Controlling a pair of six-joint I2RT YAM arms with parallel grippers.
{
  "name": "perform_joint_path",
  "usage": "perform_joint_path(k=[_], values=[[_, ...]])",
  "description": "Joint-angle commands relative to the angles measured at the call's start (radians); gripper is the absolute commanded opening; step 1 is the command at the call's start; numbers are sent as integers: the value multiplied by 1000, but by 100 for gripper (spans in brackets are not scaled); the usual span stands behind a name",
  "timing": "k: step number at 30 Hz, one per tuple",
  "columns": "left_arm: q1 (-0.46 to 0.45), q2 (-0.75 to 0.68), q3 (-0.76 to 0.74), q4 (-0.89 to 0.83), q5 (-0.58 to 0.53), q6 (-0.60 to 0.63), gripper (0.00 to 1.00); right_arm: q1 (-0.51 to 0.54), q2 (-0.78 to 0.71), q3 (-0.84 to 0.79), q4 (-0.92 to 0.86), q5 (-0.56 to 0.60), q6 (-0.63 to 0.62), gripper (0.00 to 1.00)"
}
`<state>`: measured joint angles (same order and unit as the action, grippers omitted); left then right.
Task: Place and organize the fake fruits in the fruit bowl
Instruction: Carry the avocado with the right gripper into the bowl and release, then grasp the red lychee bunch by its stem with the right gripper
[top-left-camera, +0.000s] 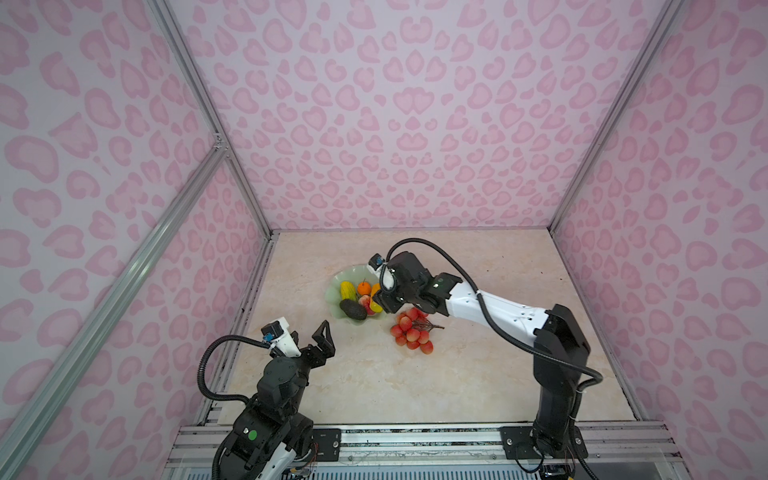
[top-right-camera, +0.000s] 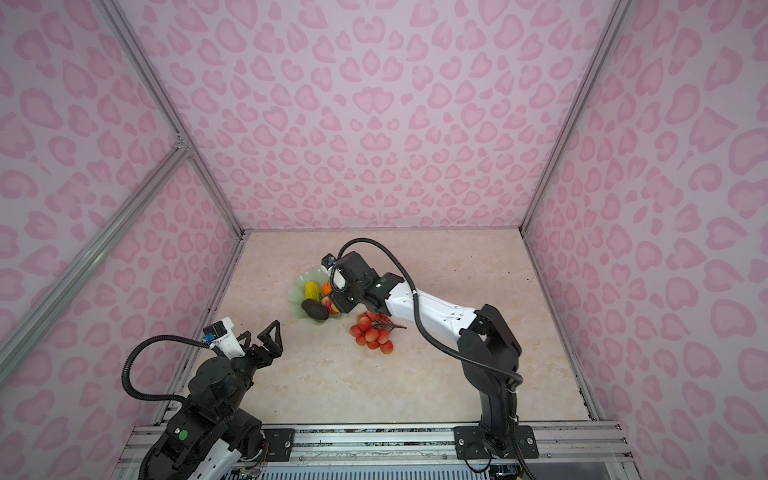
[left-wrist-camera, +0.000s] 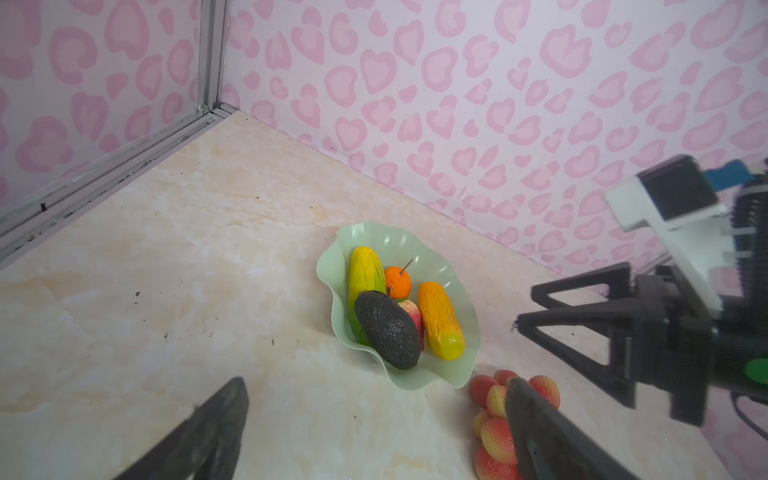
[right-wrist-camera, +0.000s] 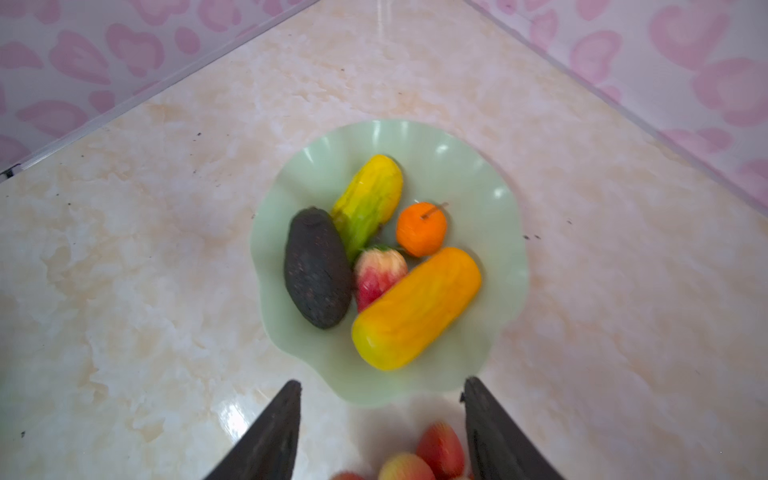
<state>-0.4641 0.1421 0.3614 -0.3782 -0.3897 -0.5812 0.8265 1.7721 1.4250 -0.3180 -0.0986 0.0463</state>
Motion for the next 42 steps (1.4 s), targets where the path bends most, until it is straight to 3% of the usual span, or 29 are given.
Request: perform_joint_path(k=[1, 7, 12, 20, 27, 42], values=[[2, 28, -15, 84, 20, 0, 97, -52, -133, -180, 31, 23, 115, 64], [2, 107, -15, 140, 31, 0, 97, -211, -381, -550, 70, -92, 408, 63], [1, 145, -9, 155, 38, -10, 97, -237, -508, -808, 339, -209, 729, 64], [1, 114, -16, 142, 36, -26, 98, -232, -600, -1025, 592, -147, 1129, 65], [1, 90, -21, 133, 28, -34, 98, -214, -557, -1042, 692, -88, 1256, 68], [2, 104, -6, 124, 26, -23, 98, -166, -219, -1056, 1098, -54, 1508, 64]])
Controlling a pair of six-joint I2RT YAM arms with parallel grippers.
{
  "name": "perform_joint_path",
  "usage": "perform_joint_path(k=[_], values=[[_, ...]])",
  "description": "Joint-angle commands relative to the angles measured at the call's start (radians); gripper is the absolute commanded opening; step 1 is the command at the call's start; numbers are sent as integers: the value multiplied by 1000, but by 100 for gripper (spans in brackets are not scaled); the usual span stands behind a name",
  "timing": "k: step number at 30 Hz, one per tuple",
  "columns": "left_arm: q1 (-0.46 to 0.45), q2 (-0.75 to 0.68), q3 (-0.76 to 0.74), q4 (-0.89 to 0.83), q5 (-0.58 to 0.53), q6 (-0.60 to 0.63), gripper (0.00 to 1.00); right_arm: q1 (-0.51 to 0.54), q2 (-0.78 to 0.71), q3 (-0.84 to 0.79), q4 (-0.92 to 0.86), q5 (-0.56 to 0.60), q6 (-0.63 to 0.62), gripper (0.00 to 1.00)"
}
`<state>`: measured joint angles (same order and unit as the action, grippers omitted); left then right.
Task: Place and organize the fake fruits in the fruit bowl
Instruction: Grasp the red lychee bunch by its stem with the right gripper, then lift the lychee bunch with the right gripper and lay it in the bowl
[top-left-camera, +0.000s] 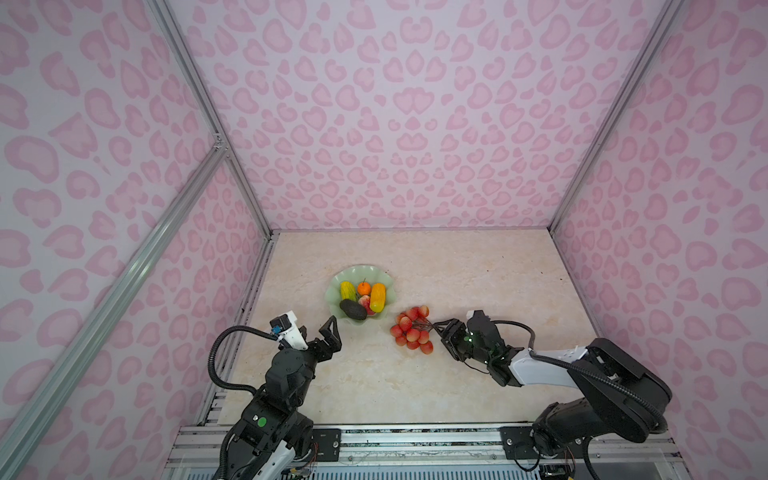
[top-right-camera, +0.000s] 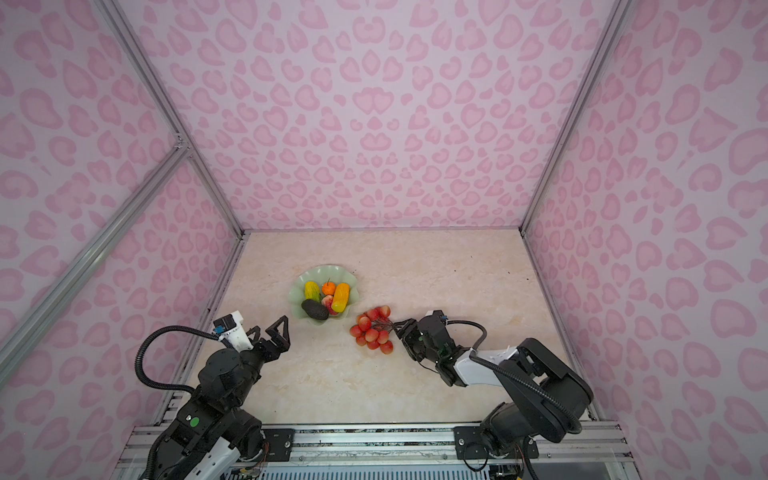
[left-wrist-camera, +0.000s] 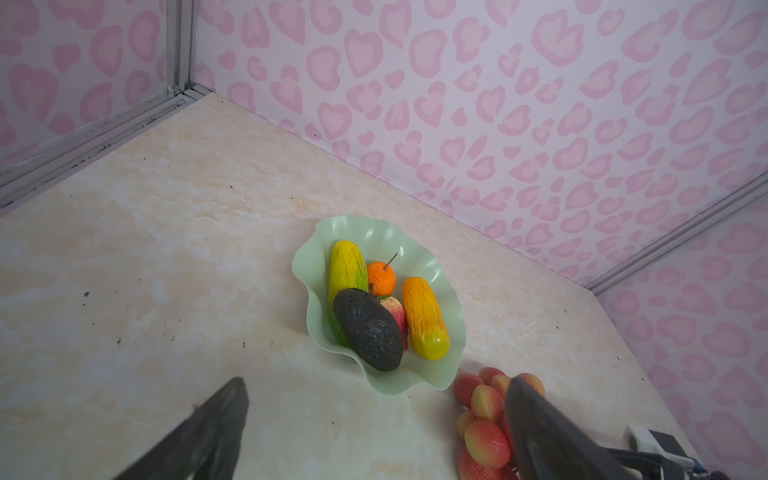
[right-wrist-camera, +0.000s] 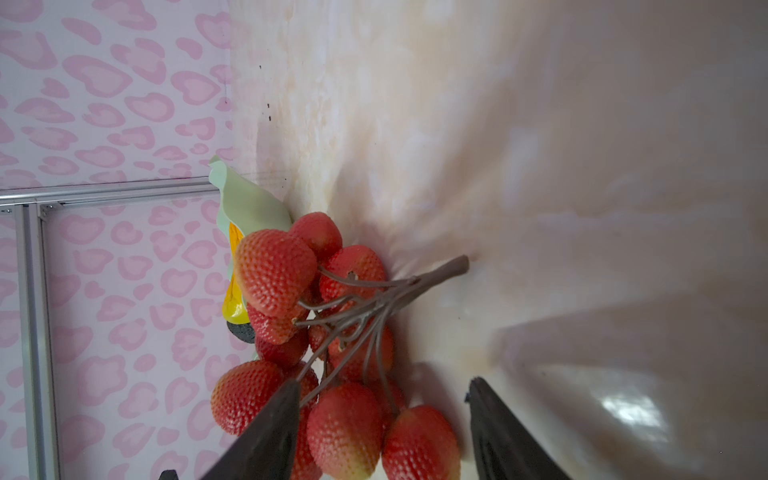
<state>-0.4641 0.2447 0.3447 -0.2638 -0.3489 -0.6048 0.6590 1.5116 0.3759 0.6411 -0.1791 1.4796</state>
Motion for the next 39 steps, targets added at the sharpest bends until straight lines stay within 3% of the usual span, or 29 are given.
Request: perform_joint_path(k=[1, 19, 33, 36, 39], values=[[1, 0, 11, 9, -16, 2, 98, -1, 59, -8, 163, 29, 87, 64], [1, -15, 17, -12, -38, 27, 98, -11, 365, 35, 407, 64, 262, 55], [0, -25, 11, -25, -52, 31, 98, -71, 400, 55, 403, 68, 192, 7], [2, -24, 11, -26, -55, 33, 98, -76, 375, 65, 355, 70, 151, 0], [1, -25, 10, -26, -57, 33, 98, -81, 342, 76, 320, 71, 93, 0]])
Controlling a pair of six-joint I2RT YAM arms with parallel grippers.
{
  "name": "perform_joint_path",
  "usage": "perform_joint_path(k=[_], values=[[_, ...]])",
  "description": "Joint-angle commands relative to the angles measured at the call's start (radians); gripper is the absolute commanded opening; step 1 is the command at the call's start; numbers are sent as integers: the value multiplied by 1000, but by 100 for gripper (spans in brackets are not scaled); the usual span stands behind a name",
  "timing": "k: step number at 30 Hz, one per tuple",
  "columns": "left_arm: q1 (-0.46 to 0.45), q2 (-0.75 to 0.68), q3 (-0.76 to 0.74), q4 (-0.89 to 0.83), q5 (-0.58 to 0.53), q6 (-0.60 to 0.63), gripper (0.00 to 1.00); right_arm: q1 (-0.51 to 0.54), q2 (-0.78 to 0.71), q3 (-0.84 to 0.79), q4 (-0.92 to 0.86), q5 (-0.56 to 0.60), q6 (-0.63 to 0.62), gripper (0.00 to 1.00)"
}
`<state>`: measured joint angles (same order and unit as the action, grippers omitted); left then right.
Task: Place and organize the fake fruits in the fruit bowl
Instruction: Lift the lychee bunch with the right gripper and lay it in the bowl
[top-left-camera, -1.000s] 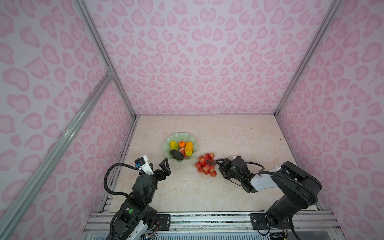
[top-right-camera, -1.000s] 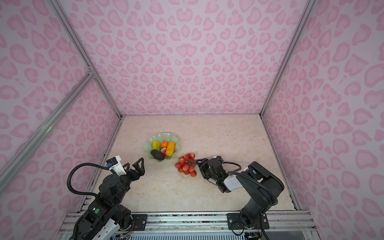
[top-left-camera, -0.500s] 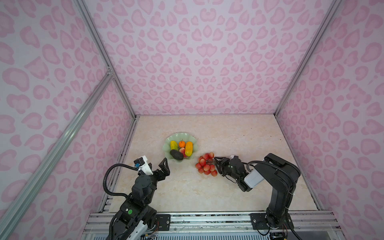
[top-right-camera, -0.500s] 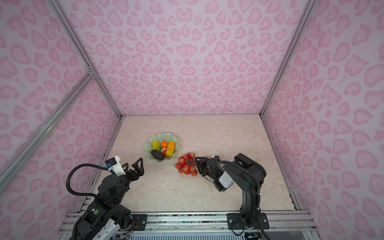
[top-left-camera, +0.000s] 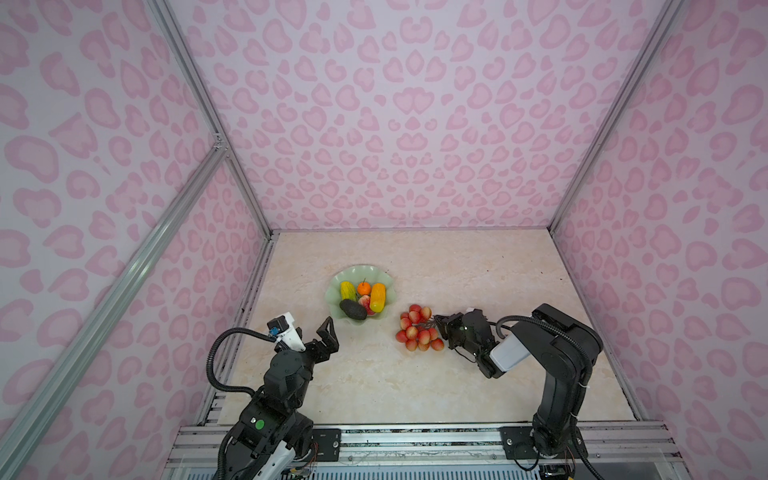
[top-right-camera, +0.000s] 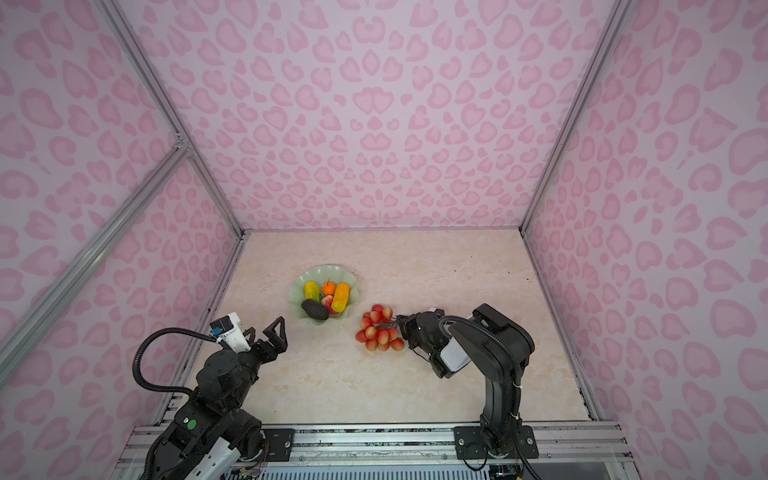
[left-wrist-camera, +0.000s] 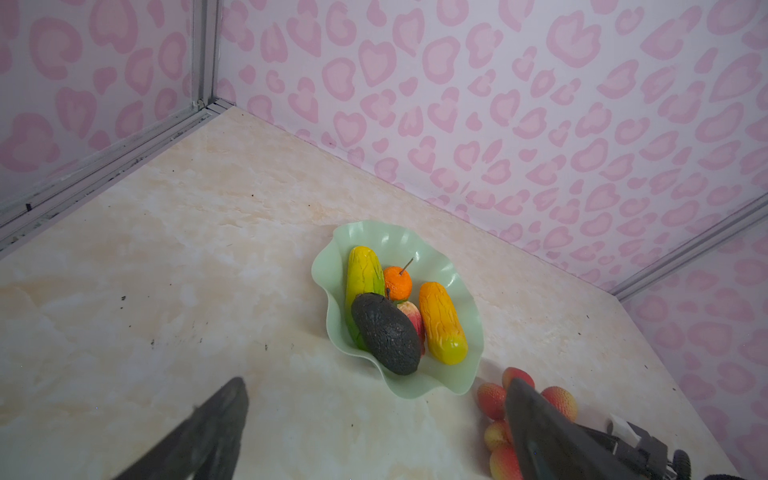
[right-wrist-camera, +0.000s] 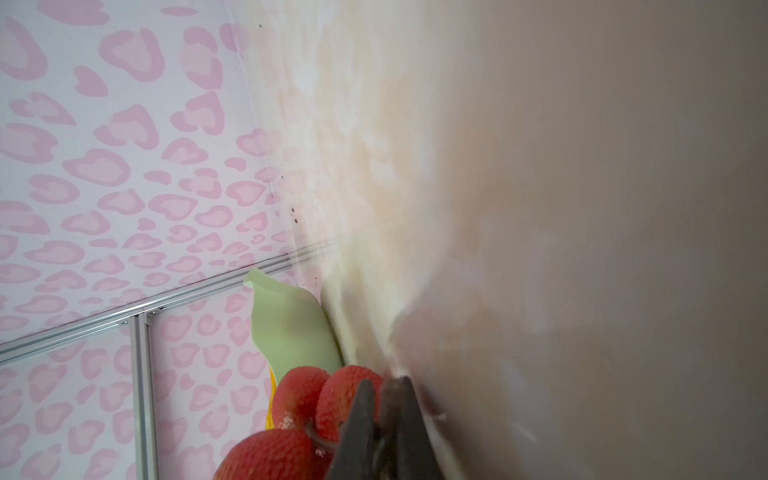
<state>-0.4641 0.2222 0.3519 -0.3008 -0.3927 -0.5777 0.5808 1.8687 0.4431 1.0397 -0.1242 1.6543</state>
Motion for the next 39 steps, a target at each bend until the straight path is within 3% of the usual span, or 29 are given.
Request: perform_joint_path(k=[1, 5, 14, 18, 24, 39], values=[[1, -3, 2, 11, -14, 6, 98, -5, -27, 19, -95, 10, -107, 0], [1, -3, 2, 11, -15, 8, 98, -2, -113, 76, -231, 3, -266, 0], [2, -23, 1, 8, -15, 14, 98, 112, -416, 360, -785, 139, -877, 0], [1, -31, -1, 9, -9, 18, 97, 144, -458, 476, -901, 120, -1030, 0], [1, -44, 1, 0, -3, 24, 98, 176, -401, 663, -1003, -32, -1133, 0], [1, -78, -2, -15, -9, 26, 98, 214, -19, 1103, -1105, -347, -1140, 0]])
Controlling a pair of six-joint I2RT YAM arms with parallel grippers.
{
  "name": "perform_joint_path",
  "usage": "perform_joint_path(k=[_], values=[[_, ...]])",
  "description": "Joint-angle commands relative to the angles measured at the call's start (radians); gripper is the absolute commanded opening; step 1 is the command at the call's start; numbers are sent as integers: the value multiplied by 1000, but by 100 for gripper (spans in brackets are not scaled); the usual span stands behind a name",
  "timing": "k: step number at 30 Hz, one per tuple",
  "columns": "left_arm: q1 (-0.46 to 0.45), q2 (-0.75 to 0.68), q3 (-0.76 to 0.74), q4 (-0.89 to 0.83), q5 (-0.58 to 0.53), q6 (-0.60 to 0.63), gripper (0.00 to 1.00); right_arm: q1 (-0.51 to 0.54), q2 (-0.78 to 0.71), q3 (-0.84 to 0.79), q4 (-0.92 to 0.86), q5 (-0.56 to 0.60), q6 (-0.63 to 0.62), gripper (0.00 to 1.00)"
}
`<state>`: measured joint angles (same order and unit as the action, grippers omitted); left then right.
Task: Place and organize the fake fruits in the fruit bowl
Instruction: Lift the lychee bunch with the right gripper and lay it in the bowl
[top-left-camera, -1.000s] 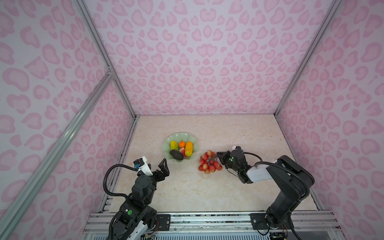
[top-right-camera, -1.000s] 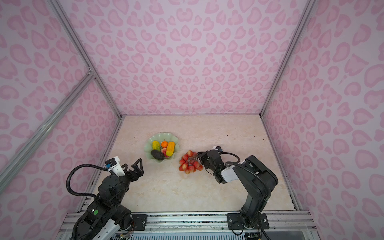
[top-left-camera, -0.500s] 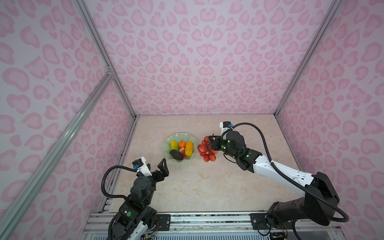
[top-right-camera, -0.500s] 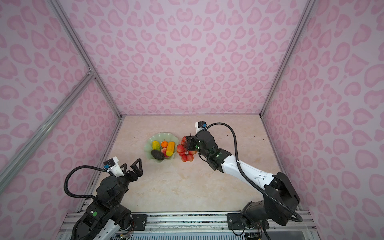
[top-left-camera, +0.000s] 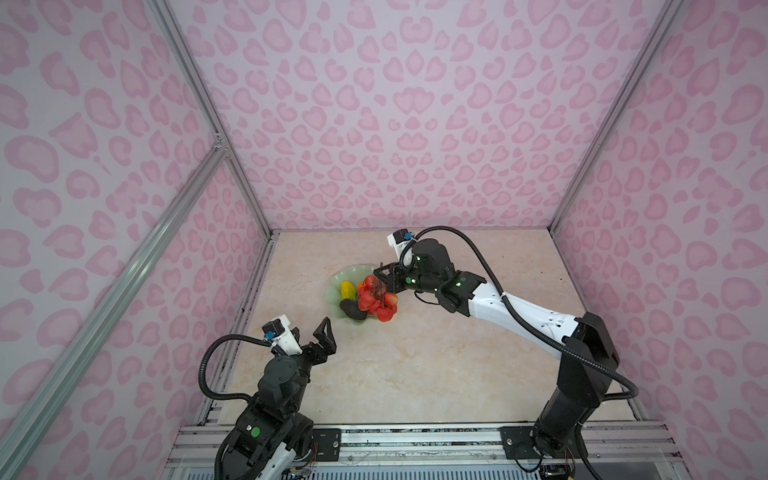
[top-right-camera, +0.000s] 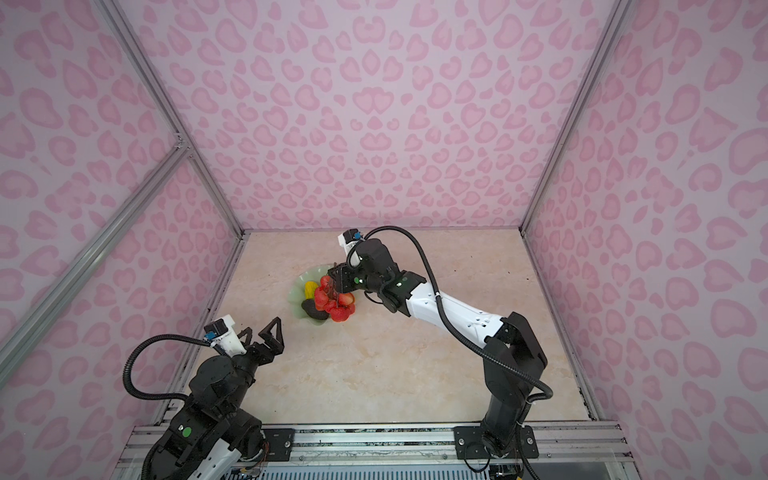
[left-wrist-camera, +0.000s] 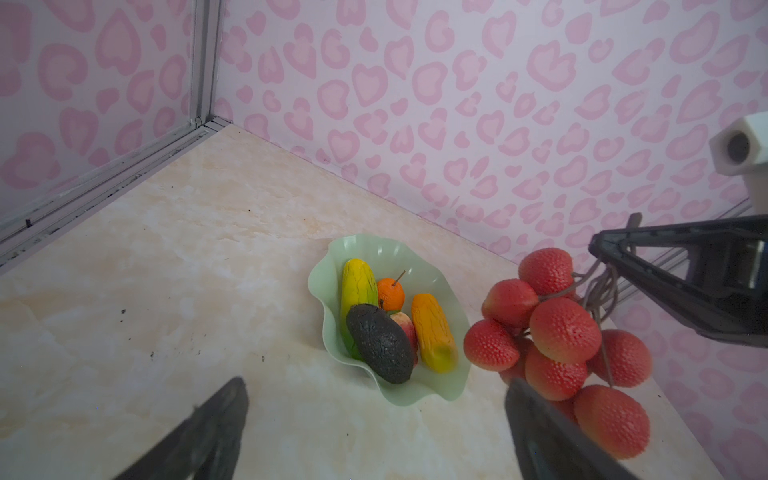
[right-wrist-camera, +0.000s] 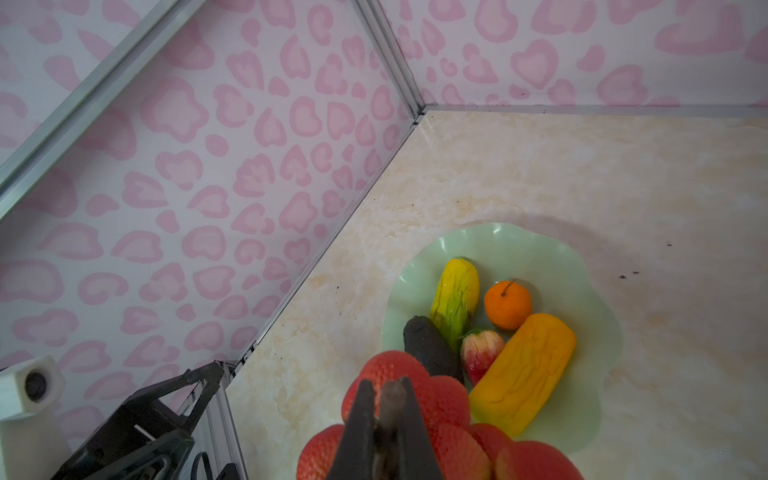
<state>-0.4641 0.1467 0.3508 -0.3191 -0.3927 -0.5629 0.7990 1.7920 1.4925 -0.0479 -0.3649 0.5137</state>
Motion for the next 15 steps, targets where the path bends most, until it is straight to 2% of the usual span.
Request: perform_joint_path(k=[1, 8, 11, 14, 15], values=[[2, -2, 0, 3, -11, 12, 97, -6, 87, 76, -16, -126, 7, 0], [2, -4, 10, 7, -20, 17, 97, -45, 314, 272, -79, -173, 16, 0], [2, -1, 11, 12, -22, 18, 97, -93, 438, 391, -120, -256, 72, 0], [1, -1, 16, 9, -24, 20, 97, -133, 534, 465, -105, -315, 132, 9], [1, -1, 19, 8, -26, 21, 97, -138, 550, 486, -119, -305, 121, 17]])
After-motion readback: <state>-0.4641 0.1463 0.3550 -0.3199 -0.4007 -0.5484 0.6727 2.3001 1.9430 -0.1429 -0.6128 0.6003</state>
